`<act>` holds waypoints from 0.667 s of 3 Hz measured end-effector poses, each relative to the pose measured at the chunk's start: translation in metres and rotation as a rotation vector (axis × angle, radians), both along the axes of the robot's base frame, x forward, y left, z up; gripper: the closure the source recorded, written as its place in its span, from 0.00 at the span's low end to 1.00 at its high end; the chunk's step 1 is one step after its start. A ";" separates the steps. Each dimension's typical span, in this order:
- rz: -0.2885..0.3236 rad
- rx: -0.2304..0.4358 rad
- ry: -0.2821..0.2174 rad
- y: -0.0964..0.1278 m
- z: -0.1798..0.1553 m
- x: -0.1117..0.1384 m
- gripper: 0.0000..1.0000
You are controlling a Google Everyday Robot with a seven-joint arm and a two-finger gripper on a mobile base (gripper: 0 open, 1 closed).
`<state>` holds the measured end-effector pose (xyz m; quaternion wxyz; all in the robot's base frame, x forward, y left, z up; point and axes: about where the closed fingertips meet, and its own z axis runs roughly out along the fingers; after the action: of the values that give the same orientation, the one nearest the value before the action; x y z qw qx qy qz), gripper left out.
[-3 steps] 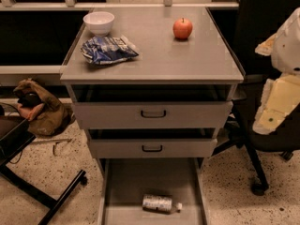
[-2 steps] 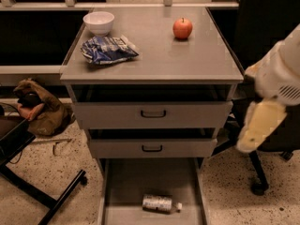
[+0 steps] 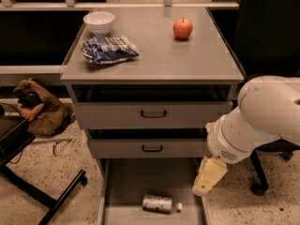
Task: Pick blue plastic bottle from bottom drawer and place on counter
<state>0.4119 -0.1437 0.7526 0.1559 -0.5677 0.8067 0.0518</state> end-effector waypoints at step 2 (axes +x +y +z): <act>-0.008 0.019 -0.008 0.002 -0.002 0.001 0.00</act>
Offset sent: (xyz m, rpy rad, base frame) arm 0.0039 0.0041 -0.0093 0.0489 -0.0111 -0.0194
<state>0.4130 -0.1418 0.7504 0.1647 -0.5631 0.8078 0.0567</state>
